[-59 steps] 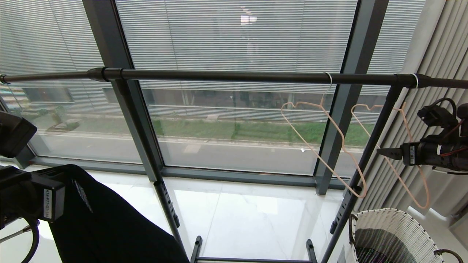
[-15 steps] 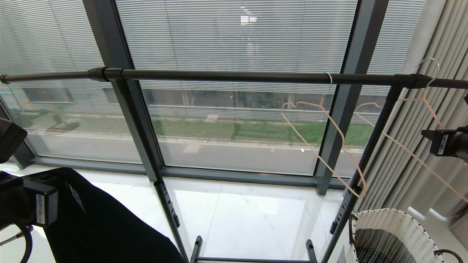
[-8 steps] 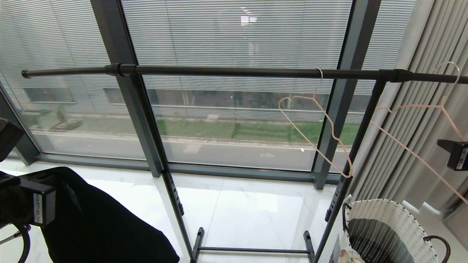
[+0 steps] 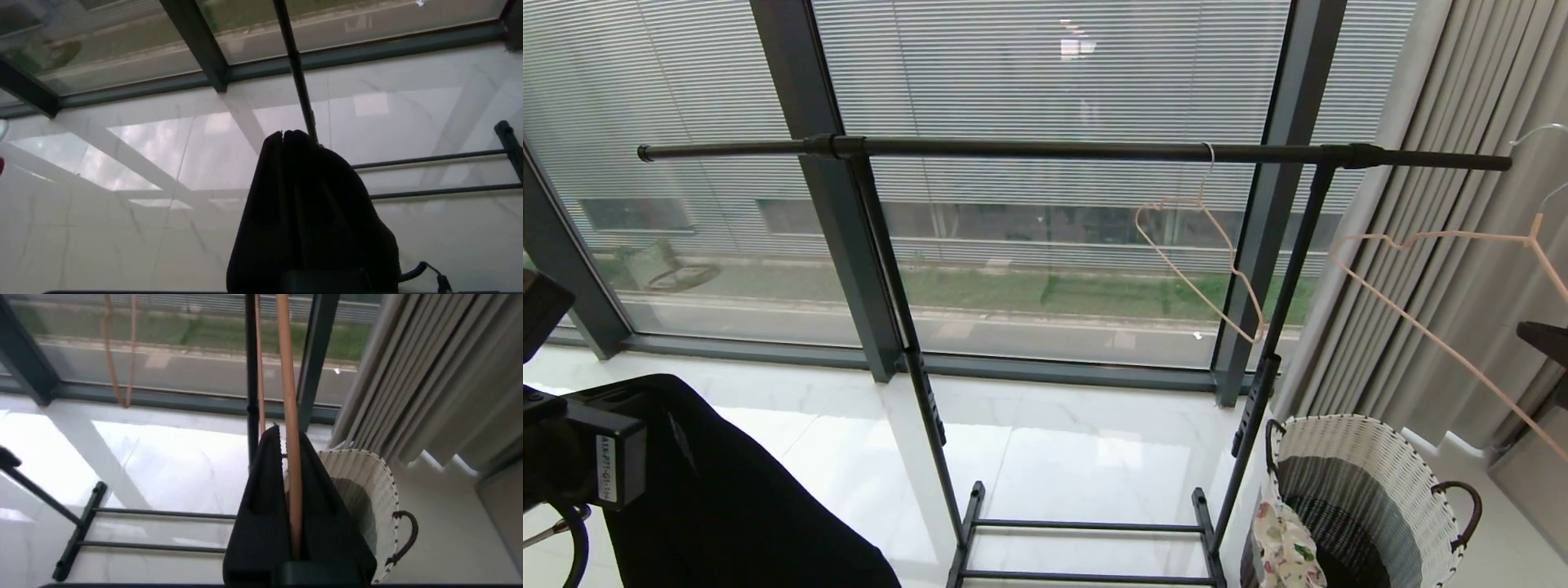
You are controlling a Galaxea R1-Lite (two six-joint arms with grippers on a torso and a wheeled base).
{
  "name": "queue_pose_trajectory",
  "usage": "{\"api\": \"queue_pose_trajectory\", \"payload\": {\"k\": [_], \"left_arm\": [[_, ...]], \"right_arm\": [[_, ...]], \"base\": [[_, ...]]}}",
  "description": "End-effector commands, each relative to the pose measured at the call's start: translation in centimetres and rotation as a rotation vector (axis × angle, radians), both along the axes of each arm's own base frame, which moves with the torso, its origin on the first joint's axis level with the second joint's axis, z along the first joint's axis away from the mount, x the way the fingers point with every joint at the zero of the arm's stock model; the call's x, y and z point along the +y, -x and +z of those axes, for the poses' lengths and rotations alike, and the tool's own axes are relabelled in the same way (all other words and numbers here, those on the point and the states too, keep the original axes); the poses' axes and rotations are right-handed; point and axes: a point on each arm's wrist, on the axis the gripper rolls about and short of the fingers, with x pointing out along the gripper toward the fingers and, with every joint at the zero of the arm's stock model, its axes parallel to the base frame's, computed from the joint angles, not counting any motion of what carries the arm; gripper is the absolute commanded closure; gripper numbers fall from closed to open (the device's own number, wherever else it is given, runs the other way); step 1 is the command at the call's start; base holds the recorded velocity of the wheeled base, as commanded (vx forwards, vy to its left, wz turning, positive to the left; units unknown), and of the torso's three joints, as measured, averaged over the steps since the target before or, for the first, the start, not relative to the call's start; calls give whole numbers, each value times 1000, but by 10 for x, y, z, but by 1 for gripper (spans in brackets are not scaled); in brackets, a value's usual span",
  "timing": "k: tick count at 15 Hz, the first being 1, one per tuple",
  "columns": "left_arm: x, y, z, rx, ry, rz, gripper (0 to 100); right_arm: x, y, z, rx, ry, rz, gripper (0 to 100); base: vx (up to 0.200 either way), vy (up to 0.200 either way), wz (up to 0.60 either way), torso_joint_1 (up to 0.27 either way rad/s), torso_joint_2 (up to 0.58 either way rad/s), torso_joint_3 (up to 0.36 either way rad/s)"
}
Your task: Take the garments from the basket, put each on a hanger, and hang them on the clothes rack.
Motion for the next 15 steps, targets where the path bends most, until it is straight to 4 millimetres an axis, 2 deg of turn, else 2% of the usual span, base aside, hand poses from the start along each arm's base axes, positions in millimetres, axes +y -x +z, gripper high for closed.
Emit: {"api": "queue_pose_trajectory", "payload": {"k": [1,4,7,8,10,12,15], "left_arm": [[-2,-2,0,5,0,-12,100],[-13,-21,13,3,17,-58,100],[-31,-58,33,-12,76,-29,100],[-35,-65,33,-7,78,-10,100],[-58,-91,30,11,151,46,100],[-73,-107,24,12,179,72,100],[-92,-114,21,7,188,20,100]], "right_arm": [[21,19,11,-34,-5,164,100],[56,31,4,6,-9,438,100],[83,43,-15,91,-10,639,100],[86,45,-17,104,-17,665,100],[97,54,-20,137,-51,756,100],[104,61,-18,144,-65,823,100],[116,68,-16,167,-94,912,100]], "base": [[0,0,0,0,0,0],[0,0,0,0,0,0],[0,0,0,0,0,0],[0,0,0,0,0,0],[0,0,0,0,0,0],[0,0,0,0,0,0],[0,0,0,0,0,0]]}}
